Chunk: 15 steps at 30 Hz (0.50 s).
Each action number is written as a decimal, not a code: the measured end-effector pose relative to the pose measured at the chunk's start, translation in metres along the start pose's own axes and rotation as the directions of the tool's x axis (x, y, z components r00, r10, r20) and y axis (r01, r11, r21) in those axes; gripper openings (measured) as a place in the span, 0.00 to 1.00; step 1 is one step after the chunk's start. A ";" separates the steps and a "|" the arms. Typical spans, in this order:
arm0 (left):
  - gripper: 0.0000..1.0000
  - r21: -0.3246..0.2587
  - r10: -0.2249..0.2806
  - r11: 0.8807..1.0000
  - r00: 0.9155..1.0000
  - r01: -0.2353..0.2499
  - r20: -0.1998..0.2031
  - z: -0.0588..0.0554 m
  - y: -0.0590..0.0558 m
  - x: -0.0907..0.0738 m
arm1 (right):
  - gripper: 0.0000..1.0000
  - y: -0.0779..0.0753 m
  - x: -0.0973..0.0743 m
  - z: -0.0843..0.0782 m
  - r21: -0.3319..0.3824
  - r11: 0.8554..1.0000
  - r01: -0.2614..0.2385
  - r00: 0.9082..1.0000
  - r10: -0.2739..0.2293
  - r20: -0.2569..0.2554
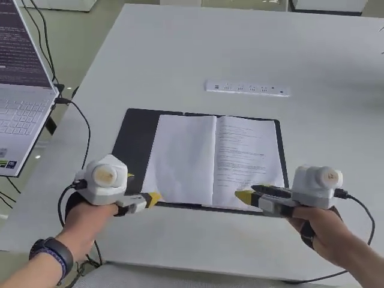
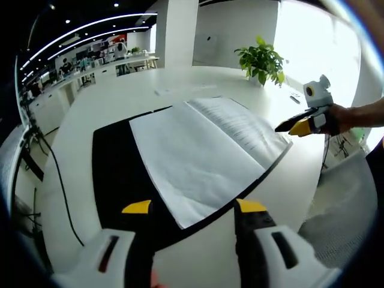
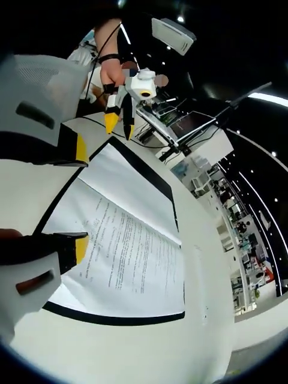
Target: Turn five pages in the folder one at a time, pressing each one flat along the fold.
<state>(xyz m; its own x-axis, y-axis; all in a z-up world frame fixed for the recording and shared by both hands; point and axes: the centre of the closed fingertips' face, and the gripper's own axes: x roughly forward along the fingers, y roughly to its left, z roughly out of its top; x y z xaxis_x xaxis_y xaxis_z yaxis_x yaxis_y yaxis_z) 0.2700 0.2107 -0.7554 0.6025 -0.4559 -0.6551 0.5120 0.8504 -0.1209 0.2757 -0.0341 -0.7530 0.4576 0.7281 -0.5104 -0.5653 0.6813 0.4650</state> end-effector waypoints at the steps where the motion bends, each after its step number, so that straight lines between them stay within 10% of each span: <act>1: 0.55 0.010 -0.003 1.000 1.000 0.003 0.013 0.004 -0.001 -0.005 | 0.45 0.000 -0.004 0.001 -0.009 1.000 0.003 1.000 -0.003 0.001; 15: 0.61 0.077 0.019 0.997 0.997 -0.024 0.072 0.035 0.002 -0.043 | 0.53 -0.012 -0.063 0.019 -0.117 0.987 0.111 0.993 -0.104 0.059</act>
<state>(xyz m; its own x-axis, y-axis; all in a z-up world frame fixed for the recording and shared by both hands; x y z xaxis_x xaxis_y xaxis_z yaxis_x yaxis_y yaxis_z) 0.2663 0.2224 -0.7017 0.6544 -0.4573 -0.6022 0.5425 0.8387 -0.0474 0.2668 -0.0870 -0.7130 0.5539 0.6563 -0.5122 -0.5878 0.7440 0.3177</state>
